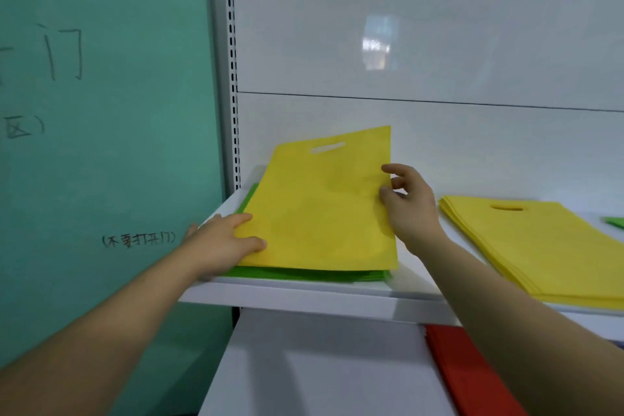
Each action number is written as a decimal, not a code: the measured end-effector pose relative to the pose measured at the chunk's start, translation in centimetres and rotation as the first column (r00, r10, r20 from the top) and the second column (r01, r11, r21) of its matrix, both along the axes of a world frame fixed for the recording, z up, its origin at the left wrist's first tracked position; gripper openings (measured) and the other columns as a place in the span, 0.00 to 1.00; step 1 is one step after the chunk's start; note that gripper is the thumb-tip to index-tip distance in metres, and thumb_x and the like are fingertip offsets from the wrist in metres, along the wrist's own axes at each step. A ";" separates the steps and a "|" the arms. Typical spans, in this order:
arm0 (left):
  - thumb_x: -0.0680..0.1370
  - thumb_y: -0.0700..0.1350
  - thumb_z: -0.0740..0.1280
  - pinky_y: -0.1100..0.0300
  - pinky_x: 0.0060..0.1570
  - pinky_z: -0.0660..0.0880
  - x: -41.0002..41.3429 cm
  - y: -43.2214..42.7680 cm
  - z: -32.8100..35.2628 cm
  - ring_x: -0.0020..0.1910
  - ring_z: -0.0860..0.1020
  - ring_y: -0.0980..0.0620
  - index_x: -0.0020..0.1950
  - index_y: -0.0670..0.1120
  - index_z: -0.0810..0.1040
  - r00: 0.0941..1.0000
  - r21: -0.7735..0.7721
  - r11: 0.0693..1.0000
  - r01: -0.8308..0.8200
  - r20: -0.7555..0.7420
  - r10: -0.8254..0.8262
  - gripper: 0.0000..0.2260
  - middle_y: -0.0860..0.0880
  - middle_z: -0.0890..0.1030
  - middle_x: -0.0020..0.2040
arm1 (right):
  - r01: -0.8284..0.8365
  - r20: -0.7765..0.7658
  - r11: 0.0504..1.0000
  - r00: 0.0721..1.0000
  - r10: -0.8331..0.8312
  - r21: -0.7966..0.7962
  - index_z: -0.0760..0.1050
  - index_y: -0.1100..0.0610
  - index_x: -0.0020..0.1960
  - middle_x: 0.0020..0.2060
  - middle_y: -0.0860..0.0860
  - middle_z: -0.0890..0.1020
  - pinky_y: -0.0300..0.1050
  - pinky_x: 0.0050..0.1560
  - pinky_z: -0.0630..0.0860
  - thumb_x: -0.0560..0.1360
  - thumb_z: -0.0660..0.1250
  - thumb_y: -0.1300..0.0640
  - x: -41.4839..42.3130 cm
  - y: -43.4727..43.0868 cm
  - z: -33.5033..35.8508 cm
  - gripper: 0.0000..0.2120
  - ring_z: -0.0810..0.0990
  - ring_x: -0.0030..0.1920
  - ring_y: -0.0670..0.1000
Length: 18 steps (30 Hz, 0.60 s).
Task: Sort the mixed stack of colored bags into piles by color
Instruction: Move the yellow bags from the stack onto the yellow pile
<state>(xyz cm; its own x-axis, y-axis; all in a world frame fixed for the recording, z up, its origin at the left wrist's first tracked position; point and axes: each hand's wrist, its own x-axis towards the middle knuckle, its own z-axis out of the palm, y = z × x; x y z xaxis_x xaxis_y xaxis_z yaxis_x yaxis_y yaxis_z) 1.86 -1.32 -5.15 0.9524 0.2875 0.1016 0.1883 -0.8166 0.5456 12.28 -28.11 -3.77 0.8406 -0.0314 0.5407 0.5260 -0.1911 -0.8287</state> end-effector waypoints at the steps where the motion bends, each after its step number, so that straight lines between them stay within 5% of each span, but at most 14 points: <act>1: 0.75 0.57 0.67 0.52 0.65 0.66 0.2 -0.3 0.6 0.68 0.68 0.47 0.73 0.56 0.64 0.999 -0.116 0.993 0.025 0.025 -0.022 0.28 0.48 0.67 0.72 | -0.008 0.017 0.999 1.000 0.007 0.042 0.74 0.42 0.53 0.41 0.45 0.71 0.37 0.36 0.69 0.78 0.62 0.64 -0.2 -0.3 0.6 0.16 0.73 0.40 0.46; 4: 0.75 0.49 0.70 0.56 0.52 0.72 0.8 -1.8 2.0 0.55 0.76 0.49 0.69 0.49 0.70 0.985 -0.410 0.910 0.062 0.170 0.009 0.24 0.46 0.76 0.62 | -0.032 0.066 0.993 0.998 0.024 0.112 0.74 0.41 0.49 0.41 0.46 0.71 0.38 0.36 0.69 0.77 0.62 0.66 -0.7 -1.8 2.3 0.18 0.73 0.39 0.47; 8: 0.75 0.36 0.69 0.61 0.49 0.73 1.7 -5.1 2.8 0.50 0.77 0.53 0.64 0.45 0.75 0.944 -0.570 0.809 0.146 0.325 0.059 0.18 0.48 0.78 0.54 | -0.001 0.108 0.997 0.994 -0.007 0.071 0.74 0.40 0.49 0.41 0.45 0.71 0.37 0.39 0.70 0.77 0.63 0.66 -0.7 -5.5 3.9 0.19 0.73 0.39 0.47; 13: 0.76 0.38 0.67 0.65 0.41 0.71 3.1 -12.2 3.6 0.45 0.76 0.54 0.64 0.49 0.76 0.895 -0.402 0.900 0.171 0.445 0.029 0.17 0.48 0.76 0.57 | 0.184 0.058 0.978 0.982 -0.179 -0.097 0.73 0.47 0.60 0.44 0.47 0.72 0.42 0.38 0.70 0.78 0.59 0.63 0.7 -12.8 4.7 0.16 0.73 0.40 0.48; 16: 0.77 0.38 0.66 0.66 0.54 0.66 4.4 -17.7 3.2 0.61 0.73 0.50 0.66 0.46 0.75 0.871 -0.235 0.950 0.204 0.486 -0.067 0.17 0.47 0.73 0.65 | 0.252 -0.048 0.918 0.959 -0.279 -0.307 0.70 0.50 0.68 0.54 0.53 0.76 0.47 0.50 0.73 0.80 0.60 0.53 2.1 -17.9 4.2 0.16 0.76 0.52 0.55; 18: 0.77 0.38 0.65 0.69 0.55 0.63 5.3 -21.4 2.7 0.64 0.71 0.50 0.67 0.45 0.74 0.869 -0.167 0.960 0.226 0.480 -0.121 0.18 0.47 0.71 0.66 | 0.250 -0.093 0.860 0.942 -0.322 -0.444 0.70 0.53 0.69 0.62 0.56 0.75 0.50 0.59 0.72 0.80 0.60 0.51 3.1 -21.2 3.8 0.18 0.74 0.61 0.58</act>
<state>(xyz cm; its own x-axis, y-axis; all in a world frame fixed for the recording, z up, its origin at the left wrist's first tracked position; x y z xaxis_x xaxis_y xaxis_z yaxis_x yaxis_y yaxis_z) 7.16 -22.68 -2.49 0.8476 0.1863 0.4968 -0.2612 -0.6685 0.6964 15.38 -49.32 0.00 0.9045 -0.0840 0.4181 0.2634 -0.6611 -0.7026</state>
